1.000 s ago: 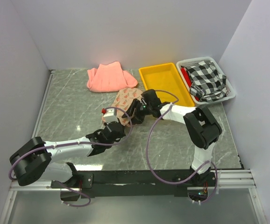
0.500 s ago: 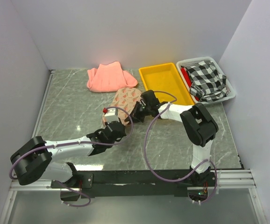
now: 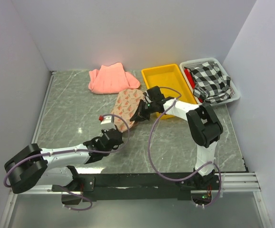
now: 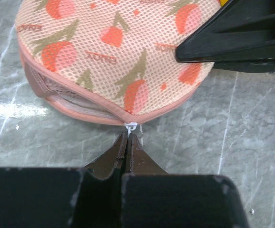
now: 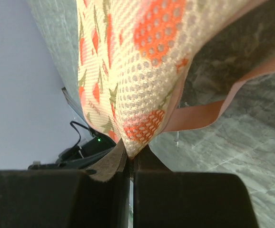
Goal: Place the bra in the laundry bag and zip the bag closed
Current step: Zip the zipper on the laundry bag.
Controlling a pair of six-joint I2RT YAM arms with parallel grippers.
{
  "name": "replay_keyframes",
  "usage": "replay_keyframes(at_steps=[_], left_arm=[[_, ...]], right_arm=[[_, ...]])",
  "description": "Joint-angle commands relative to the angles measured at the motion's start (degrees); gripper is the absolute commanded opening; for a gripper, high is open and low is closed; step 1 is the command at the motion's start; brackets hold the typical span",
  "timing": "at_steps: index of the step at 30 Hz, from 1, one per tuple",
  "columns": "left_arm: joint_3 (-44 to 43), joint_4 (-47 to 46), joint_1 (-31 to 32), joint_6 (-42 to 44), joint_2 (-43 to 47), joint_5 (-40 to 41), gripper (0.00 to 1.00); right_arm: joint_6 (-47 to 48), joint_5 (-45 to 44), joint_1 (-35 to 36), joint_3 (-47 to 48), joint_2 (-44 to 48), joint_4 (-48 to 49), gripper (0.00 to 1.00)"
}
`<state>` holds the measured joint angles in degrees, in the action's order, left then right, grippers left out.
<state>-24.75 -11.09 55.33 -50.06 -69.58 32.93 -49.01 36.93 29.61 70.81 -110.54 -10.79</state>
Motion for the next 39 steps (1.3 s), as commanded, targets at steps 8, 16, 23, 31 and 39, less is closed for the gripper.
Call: replay_keyframes(at_steps=[8,16,23,31,39], left_arm=[[2.78,6.61,0.22,-3.28,1.2,6.97,0.01],[0.41,13.01,0.3,-8.38,-2.65,11.62,0.01],[0.58,12.94,0.3,-9.0,-2.93,11.02,0.01],[-3.01,6.0,0.39,-2.5,-2.39,7.59,0.01],[-10.22,3.1,2.06,0.31,-7.84,5.66,0.01]], right_arm=[[15.78,-1.76,-2.8,12.25,-4.95,-13.55,0.0],[21.76,-5.98,-3.94,16.11,-4.77,-20.06,0.0],[24.67,-8.19,-4.12,21.22,-7.06,-24.55,0.04],[16.78,-1.42,-4.12,11.49,-0.91,-14.45,0.73],[4.04,3.23,-3.33,-6.1,11.82,-0.14,0.76]])
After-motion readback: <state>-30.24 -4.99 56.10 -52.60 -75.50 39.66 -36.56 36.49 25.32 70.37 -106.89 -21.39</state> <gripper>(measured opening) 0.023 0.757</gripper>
